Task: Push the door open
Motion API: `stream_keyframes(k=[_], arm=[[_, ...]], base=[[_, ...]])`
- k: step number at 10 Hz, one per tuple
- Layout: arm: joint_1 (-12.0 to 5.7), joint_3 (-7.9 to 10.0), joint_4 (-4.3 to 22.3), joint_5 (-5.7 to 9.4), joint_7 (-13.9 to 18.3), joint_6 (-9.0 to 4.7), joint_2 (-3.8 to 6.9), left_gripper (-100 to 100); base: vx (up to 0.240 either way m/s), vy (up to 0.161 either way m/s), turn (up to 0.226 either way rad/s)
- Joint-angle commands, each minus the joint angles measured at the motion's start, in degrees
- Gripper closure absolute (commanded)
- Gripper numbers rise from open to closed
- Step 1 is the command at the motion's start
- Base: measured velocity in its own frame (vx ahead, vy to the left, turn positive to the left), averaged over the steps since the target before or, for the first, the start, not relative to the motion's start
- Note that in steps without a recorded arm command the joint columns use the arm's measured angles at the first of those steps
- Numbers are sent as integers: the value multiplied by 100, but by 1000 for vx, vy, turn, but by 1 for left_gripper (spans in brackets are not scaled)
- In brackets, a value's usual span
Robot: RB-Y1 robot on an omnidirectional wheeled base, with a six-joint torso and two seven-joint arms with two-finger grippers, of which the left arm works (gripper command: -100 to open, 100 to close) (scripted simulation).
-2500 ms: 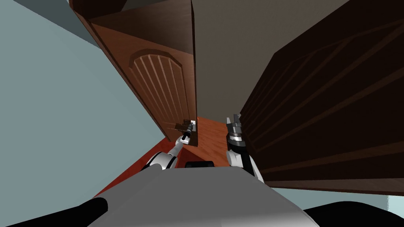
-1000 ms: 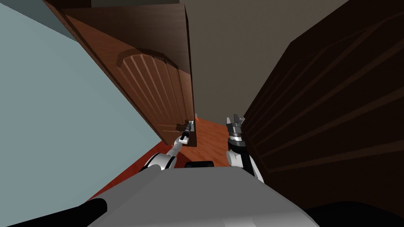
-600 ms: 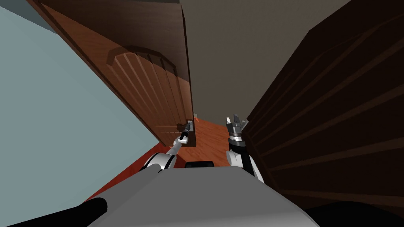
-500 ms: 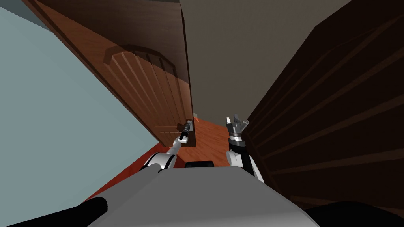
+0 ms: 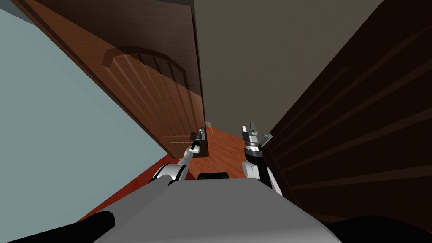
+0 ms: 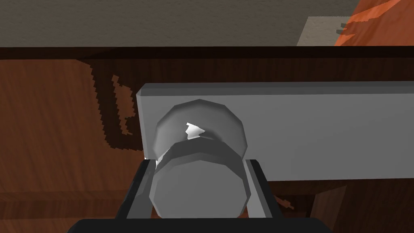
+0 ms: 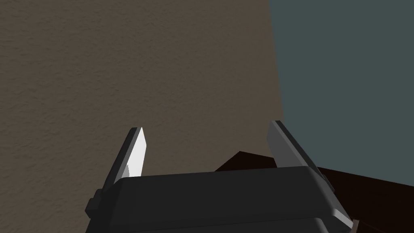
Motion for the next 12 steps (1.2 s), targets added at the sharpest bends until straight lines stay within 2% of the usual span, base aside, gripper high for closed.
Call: stream_keyframes(k=[1, 12], arm=[[17, 143, -60, 48, -56, 8, 87, 100], [4, 679, -8, 226, -357, 35, 136, 100]], base=[[149, -137, 60], [154, -111, 72]])
